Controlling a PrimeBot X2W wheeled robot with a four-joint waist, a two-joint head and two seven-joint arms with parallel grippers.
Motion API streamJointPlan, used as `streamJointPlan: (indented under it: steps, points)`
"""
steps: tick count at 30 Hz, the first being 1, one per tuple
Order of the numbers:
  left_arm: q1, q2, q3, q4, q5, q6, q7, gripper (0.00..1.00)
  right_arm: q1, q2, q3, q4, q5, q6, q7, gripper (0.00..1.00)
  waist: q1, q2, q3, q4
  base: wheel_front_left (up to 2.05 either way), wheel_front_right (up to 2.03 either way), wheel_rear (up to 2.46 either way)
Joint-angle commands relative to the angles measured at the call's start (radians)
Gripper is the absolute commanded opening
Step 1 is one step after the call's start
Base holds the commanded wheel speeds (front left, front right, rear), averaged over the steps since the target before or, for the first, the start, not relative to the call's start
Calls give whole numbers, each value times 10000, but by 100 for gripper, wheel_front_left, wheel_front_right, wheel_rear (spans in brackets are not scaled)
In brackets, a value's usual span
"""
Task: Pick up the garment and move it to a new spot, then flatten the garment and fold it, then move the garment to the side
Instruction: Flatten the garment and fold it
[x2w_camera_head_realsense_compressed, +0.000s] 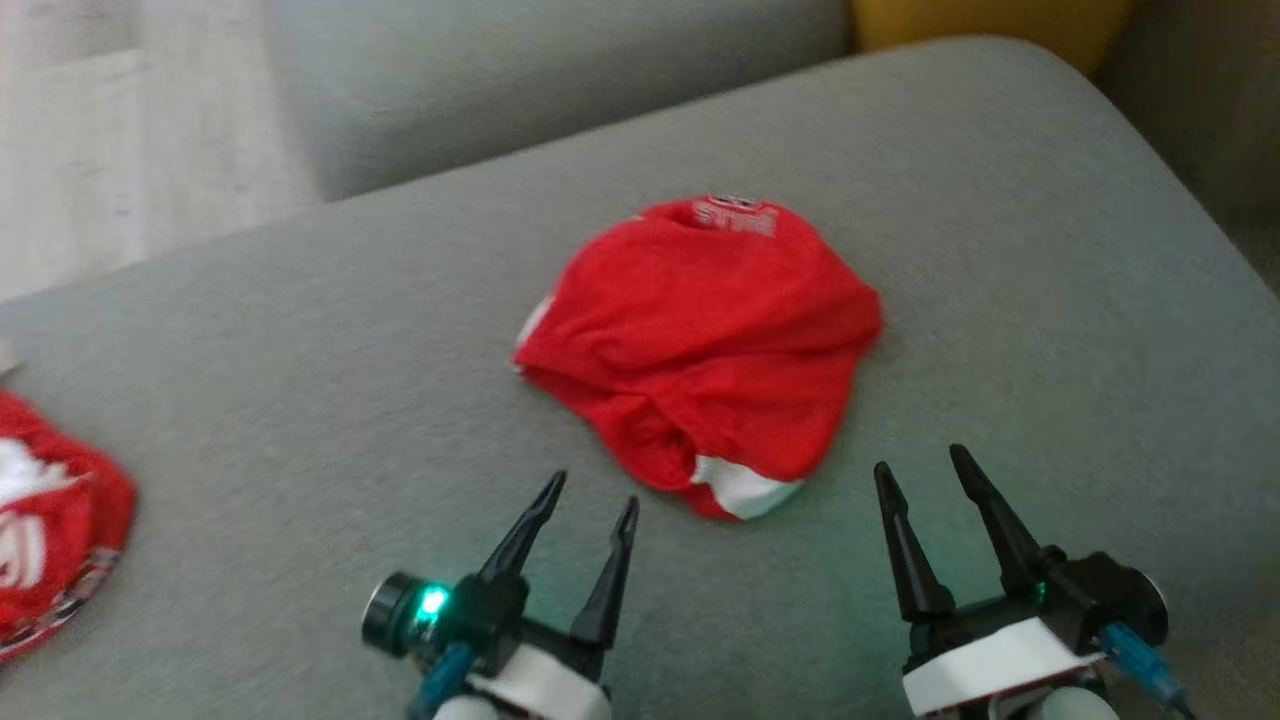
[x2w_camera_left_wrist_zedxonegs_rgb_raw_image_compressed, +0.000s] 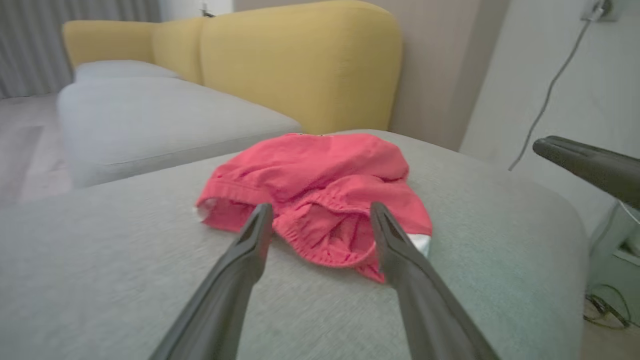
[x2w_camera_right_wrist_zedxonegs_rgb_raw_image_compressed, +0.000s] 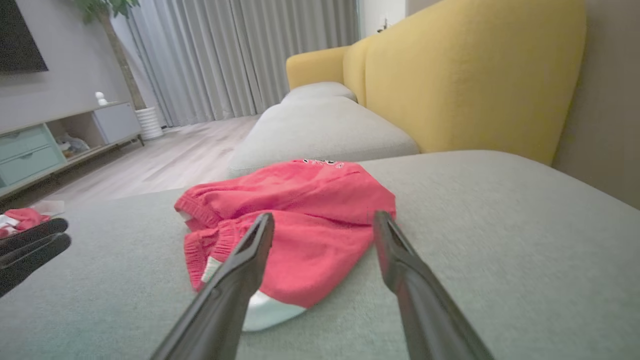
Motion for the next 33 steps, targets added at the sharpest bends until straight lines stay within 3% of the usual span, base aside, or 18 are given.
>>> streamJointPlan:
  steps: [1, 10, 19, 20, 21, 22, 33]
  points:
    - [-850, -32, 6, 198, -64, -96, -53, 100, -544, -53, 259, -374, -76, -7, -38, 100, -1, 0, 560, -913, 0, 0, 0]
    - [-2189, -32, -1207, 2708, -762, -340, -53, 100, -662, -53, 428, -284, 30, -7, -38, 100, -1, 0, 942, -1942, 0, 0, 0]
    - [-3129, -32, -1313, 3463, -1112, -65, -53, 100, -755, -53, 588, -237, 152, -7, -38, 100, -1, 0, 1089, -2311, 0, 0, 0]
    - [-3202, -32, -1350, 3535, -1103, -112, -53, 95, -759, -53, 594, -233, 163, -7, -38, 100, -1, 0, 1104, -2335, 0, 0, 0]
    - [-3278, -32, -1367, 3574, -1101, -154, -53, 34, -765, -53, 597, -231, 176, -7, -38, 100, -1, 0, 1115, -2354, 0, 0, 0]
    - [-3327, -32, -1396, 3647, -1126, -217, -53, 0, -769, -53, 601, -226, 187, -7, -38, 100, -1, 0, 1119, -2371, 0, 0, 0]
    - [-4992, -32, -2410, 2734, -1529, -769, -51, 0, -617, -53, 699, -100, 314, -7, -38, 100, -1, 0, 476, -2269, 0, 0, 0]
